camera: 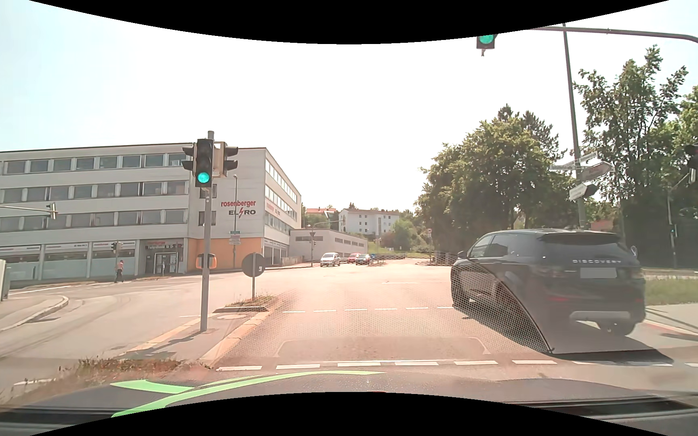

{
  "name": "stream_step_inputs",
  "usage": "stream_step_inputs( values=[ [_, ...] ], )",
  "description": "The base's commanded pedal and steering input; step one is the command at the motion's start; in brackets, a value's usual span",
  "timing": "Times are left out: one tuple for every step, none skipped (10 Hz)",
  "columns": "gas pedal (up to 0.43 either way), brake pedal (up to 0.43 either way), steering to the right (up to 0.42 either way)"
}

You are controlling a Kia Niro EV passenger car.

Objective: Follow the waypoints while adhering to traffic rules and regulations

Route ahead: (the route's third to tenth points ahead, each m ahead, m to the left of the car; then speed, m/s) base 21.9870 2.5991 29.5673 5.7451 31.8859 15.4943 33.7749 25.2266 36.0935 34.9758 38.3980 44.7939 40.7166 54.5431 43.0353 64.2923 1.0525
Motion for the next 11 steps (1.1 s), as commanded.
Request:
stream_step_inputs(
  values=[
    [0.260, 0.000, -0.008],
    [0.260, 0.000, -0.008],
    [0.260, 0.000, -0.008],
    [0.248, 0.000, -0.008],
    [0.248, 0.000, -0.008],
    [0.248, 0.000, -0.008],
    [0.248, 0.000, -0.008],
    [0.248, 0.000, -0.008],
    [0.240, 0.000, -0.008],
    [0.228, 0.000, -0.008],
    [0.220, 0.000, -0.008]
  ],
)
